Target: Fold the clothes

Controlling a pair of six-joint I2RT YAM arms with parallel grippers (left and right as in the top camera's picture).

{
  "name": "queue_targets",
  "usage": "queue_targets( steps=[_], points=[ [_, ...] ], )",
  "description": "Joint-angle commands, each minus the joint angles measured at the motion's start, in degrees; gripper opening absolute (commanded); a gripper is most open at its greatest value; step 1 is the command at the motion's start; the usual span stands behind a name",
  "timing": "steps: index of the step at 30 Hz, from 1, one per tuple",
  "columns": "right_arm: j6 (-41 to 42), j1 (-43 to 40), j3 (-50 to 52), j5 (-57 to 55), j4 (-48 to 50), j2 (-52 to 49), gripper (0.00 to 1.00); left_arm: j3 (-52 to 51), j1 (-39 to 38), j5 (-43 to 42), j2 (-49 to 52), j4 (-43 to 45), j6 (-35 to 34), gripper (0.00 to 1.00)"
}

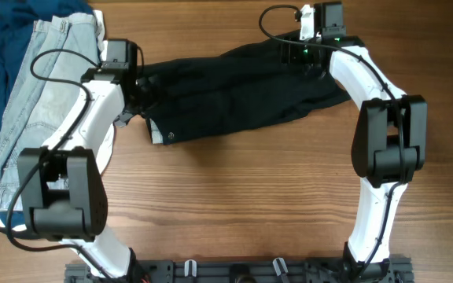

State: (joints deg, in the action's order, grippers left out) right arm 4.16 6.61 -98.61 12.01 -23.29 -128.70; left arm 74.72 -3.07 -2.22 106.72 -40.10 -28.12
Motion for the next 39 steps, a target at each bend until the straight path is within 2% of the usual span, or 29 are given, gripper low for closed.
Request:
queue_targets(
  steps=[1, 5, 12, 14, 15, 16, 17, 19, 20, 25, 27, 29, 31, 35, 39],
  points=[
    [-1.3, 0.2, 0.1, 0.9, 0.1, -0.1, 0.77, -2.6, 1.4, -4.0, 2.2, 4.0, 7.4, 1.00],
    [-1.2, 0.2, 0.1, 0.9, 0.3, -0.1, 0.77, -2.7, 1.7, -10.9, 6.6, 8.2, 11.5, 0.99],
    [-1.2, 0.2, 0.1, 1.0, 0.1, -0.1, 0.78, -2.7, 0.9, -11.5, 12.7, 10.1, 11.5, 0.94],
    [-1.1, 0.2, 0.0, 1.0, 0.1, -0.1, 0.78, -2.7, 0.9, -11.5, 14.2, 9.9, 11.4, 0.79],
    [-1.2, 0.2, 0.0, 1.0, 0.2, -0.1, 0.77, -2.7, 0.8, -11.9, 14.8, 9.7, 11.4, 0.64],
    [-1.1, 0.2, 0.0, 1.0, 0.2, -0.1, 0.77, -2.7, 0.7, -12.0, 15.2, 9.4, 11.4, 0.54],
    [-1.1, 0.2, 0.0, 1.0, 0.2, -0.1, 0.77, -2.8, 0.6, -11.9, 15.5, 9.2, 11.2, 0.34],
    [-1.0, 0.2, 0.0, 1.2, 0.1, -0.1, 0.76, -2.9, 0.5, -11.9, 15.6, 9.0, 11.2, 0.08],
    [-0.9, 0.2, 0.0, 1.7, 0.1, 0.0, 0.76, -2.9, 0.3, -11.9, 15.6, 9.1, 11.2, 0.04],
    [-1.0, 0.1, -0.1, 6.0, -0.1, 2.7, 0.76, -2.8, 1.0, -11.7, 14.3, 8.8, 11.4, 0.04],
    [-0.9, 0.1, -0.6, 6.1, 0.2, 4.4, 0.83, -2.3, 1.7, -10.6, 12.0, 8.0, 11.5, 0.04],
    [-0.7, 0.1, -1.9, 6.0, -0.2, 5.4, 0.82, -0.9, 2.4, -9.6, 7.6, 6.6, 13.2, 0.04],
    [-0.4, 0.1, -1.9, 5.3, -0.8, 5.4, 0.76, 0.8, 2.7, -8.9, 4.6, 4.4, 14.5, 0.04],
    [0.7, 0.1, -1.2, 1.9, -1.8, 4.4, 0.52, 5.7, 2.5, -7.8, 0.0, -1.7, 19.2, 0.04],
    [0.8, 0.1, -1.1, 1.3, -2.0, 1.4, 0.04, 10.4, 2.1, -7.3, -1.4, -6.5, 22.0, 0.04]
  ],
)
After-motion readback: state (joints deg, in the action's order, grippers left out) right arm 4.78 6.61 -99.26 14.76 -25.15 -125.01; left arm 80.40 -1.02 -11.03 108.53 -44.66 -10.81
